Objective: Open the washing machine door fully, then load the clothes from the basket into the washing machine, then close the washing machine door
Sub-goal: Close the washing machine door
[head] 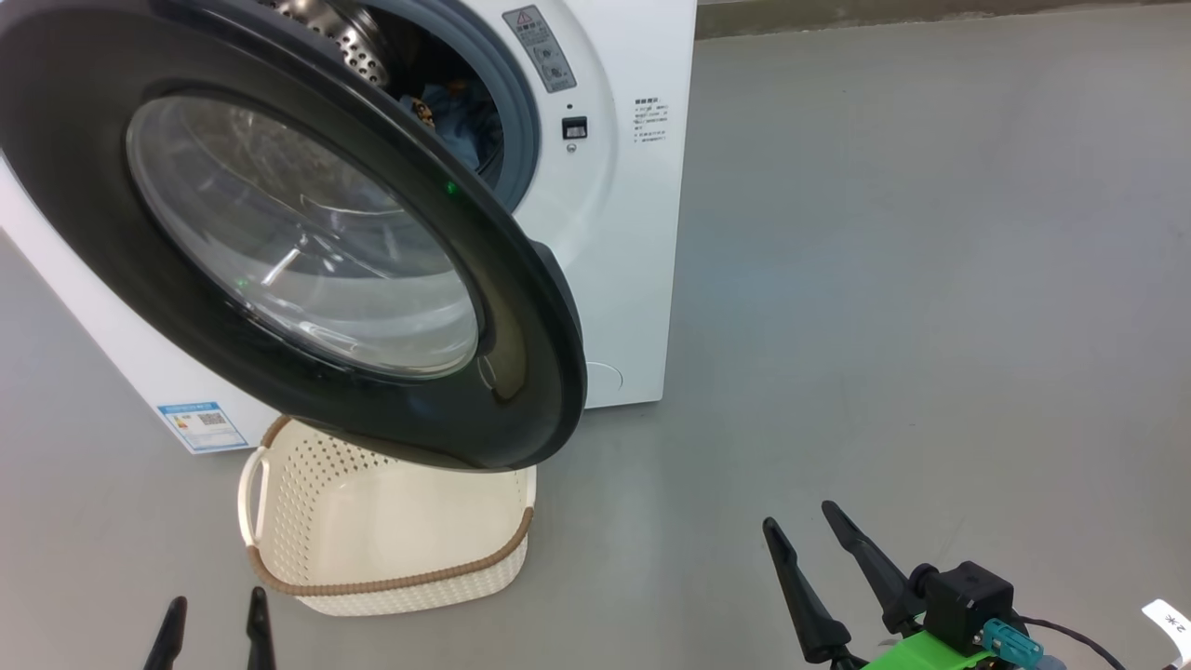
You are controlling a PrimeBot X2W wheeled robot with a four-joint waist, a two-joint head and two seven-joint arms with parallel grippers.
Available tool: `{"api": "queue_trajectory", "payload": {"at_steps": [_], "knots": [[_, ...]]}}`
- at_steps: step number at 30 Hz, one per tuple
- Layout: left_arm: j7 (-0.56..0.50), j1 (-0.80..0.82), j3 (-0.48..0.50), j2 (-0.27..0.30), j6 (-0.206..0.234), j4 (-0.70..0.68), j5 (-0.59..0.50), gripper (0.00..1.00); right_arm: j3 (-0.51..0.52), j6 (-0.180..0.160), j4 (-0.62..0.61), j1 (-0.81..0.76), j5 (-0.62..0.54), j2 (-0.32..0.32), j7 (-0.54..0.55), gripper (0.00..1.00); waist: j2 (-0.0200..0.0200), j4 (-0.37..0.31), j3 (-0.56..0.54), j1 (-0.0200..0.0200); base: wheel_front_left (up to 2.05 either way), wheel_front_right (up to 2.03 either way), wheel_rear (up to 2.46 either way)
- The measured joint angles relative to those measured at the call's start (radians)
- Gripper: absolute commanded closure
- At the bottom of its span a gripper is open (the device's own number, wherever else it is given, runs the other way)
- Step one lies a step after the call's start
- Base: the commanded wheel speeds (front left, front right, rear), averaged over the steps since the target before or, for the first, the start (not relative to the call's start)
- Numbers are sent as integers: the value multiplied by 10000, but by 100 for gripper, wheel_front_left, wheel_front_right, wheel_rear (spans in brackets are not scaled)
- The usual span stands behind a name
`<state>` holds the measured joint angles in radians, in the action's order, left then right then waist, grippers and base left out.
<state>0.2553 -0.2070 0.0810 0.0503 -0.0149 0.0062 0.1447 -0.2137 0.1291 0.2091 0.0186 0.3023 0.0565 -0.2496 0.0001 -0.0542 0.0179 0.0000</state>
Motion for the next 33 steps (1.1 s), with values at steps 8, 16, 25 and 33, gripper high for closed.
{"api": "queue_trajectory", "payload": {"at_steps": [8,16,25,33], "knots": [[0,4,128,-21,-63,-8,29,0,-2,0,10,1,-6,0,0,0,0,10,-10,1,0,0,0],[0,4,159,-27,-132,0,29,0,-2,0,21,1,-13,0,0,12,0,8,-76,0,0,0,0],[0,4,190,-31,-119,67,123,0,173,0,-594,1,-8,0,0,100,0,16,-112,0,0,0,0],[0,4,161,-35,-75,67,184,0,-316,0,-3066,312,153,8,-4,100,0,9,-98,0,0,0,0]]}}
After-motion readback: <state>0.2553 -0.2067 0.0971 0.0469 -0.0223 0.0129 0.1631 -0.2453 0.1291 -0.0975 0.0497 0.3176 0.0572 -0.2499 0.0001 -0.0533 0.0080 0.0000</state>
